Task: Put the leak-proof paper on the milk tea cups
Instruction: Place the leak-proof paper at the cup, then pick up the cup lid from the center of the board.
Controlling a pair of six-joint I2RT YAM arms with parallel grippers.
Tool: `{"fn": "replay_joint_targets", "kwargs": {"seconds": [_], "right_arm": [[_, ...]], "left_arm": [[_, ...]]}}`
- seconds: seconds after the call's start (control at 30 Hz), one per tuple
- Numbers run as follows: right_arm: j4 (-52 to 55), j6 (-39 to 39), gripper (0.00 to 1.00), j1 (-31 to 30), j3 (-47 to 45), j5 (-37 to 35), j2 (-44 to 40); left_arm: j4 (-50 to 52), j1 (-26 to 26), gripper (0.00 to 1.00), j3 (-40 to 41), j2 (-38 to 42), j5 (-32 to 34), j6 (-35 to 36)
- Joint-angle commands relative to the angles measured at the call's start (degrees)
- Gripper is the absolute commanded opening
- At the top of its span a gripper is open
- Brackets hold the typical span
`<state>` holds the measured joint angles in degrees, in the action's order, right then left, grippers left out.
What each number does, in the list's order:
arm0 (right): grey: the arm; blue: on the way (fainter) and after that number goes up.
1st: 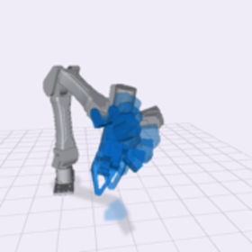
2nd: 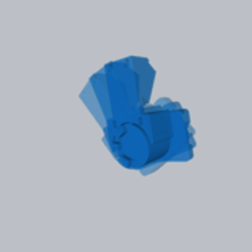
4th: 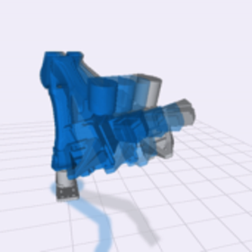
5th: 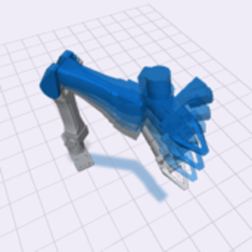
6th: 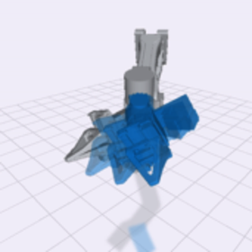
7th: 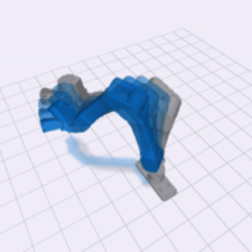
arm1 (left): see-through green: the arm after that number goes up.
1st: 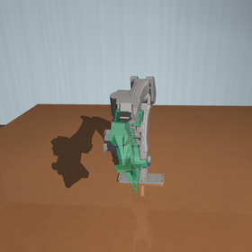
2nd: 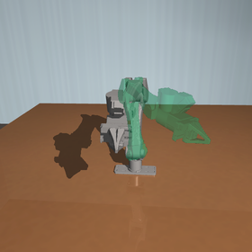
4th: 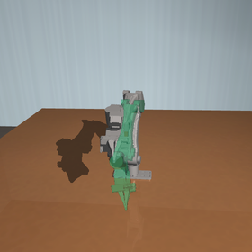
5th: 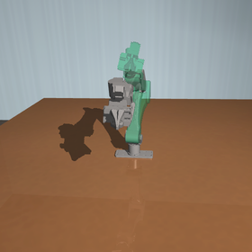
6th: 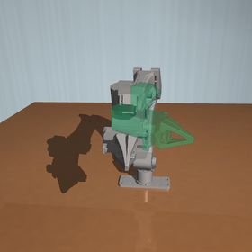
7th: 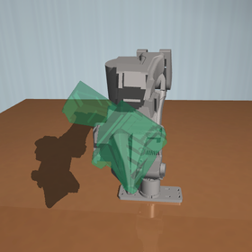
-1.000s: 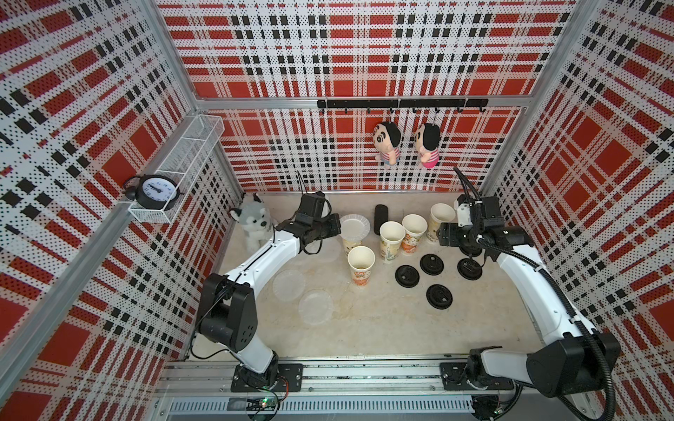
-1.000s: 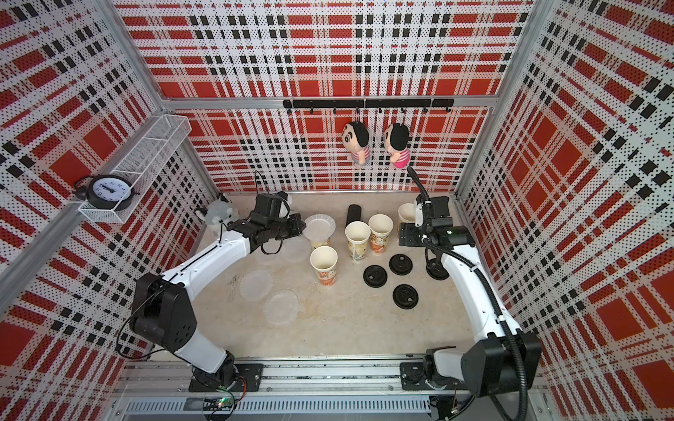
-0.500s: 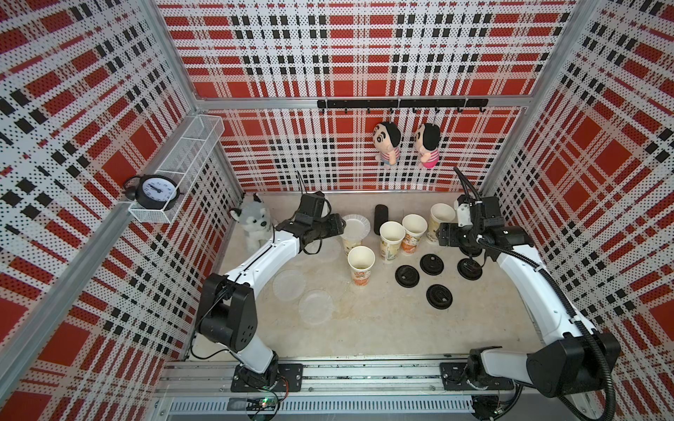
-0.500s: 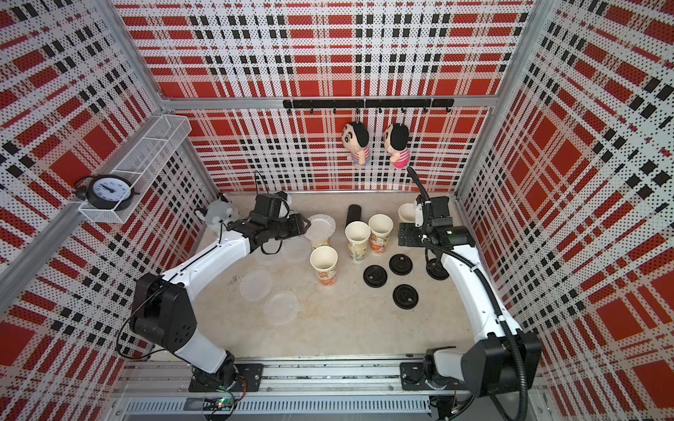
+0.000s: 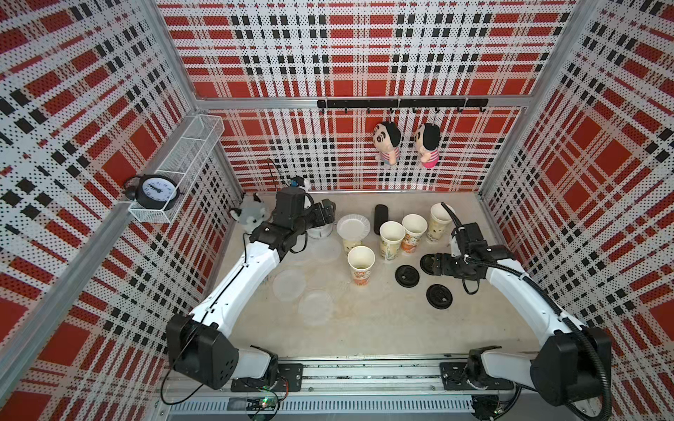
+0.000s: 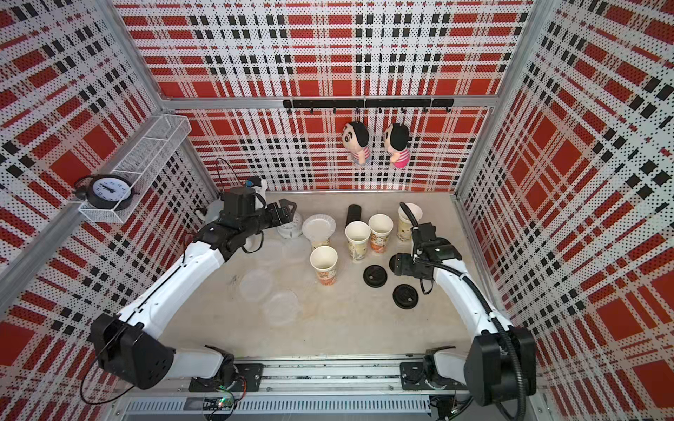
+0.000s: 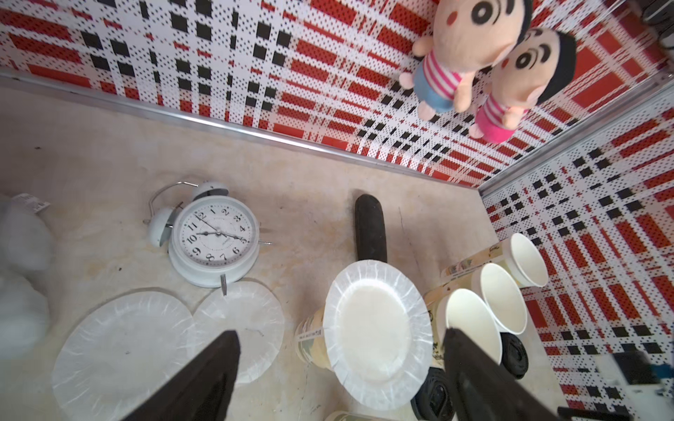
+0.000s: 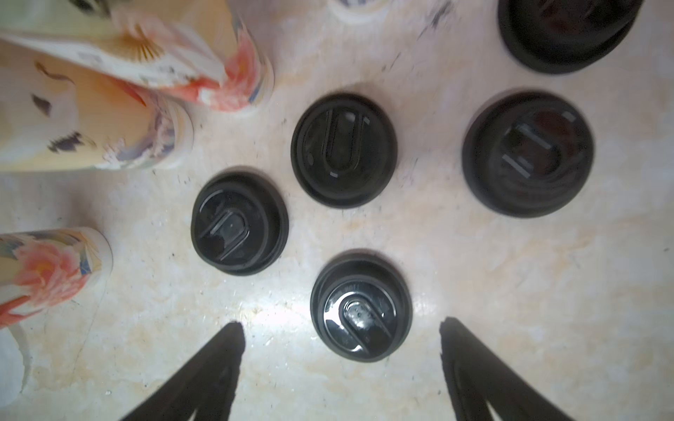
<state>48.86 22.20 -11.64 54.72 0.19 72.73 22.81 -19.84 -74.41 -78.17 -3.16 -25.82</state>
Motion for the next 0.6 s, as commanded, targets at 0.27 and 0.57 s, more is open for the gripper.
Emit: {"fn": "replay_joint_targets", "kwargs": {"seconds": [0.27,0.57], "right_arm": [[0.7,13.7,0.91,-6.3,-7.4,-7.9,3.3],[-5.3,14.7,0.89,-6.1,-9.9,-6.5,6.5]], "left_arm": [[3.8,0.5,0.93,-1.2,1.4,1.0,4.4],[3.8,0.5,0.94,-0.9,0.8,-0.1,4.4]]}}
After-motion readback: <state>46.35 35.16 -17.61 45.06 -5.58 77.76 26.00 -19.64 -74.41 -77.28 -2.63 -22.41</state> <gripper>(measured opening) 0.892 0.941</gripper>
